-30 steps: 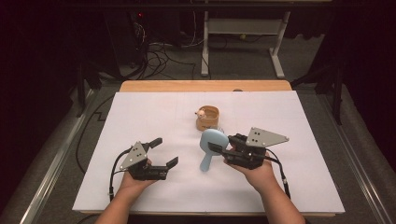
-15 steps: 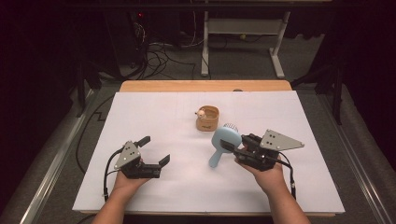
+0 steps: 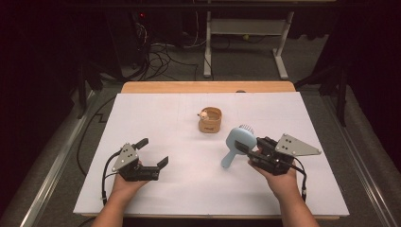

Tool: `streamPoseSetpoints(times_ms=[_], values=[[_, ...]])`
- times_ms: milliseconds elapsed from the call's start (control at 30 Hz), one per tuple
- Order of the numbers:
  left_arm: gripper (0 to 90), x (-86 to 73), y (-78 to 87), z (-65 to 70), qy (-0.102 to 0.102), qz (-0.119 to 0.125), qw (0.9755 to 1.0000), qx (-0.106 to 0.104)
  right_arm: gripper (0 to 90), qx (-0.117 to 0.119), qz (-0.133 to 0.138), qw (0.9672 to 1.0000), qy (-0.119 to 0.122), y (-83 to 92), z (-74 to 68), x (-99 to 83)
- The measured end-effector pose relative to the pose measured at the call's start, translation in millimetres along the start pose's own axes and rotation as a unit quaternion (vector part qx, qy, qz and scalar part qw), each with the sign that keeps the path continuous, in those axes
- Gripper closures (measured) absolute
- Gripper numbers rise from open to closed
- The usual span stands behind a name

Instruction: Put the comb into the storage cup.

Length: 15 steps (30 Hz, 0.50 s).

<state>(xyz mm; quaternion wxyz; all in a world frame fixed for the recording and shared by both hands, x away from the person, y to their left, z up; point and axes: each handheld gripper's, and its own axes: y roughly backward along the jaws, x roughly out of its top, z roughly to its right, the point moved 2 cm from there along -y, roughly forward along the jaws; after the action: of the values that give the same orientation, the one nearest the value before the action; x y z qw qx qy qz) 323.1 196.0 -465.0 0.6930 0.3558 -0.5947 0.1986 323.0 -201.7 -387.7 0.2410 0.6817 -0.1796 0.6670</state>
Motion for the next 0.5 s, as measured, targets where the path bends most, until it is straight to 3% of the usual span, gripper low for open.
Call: streamPoseSetpoints(times_ms=[500], values=[[0.2,-0.2,1.0,-0.5,-0.001,0.002,1.0000,0.000,64.3,-0.046,0.006,0.9989,0.001,20.1,14.0,-2.9]])
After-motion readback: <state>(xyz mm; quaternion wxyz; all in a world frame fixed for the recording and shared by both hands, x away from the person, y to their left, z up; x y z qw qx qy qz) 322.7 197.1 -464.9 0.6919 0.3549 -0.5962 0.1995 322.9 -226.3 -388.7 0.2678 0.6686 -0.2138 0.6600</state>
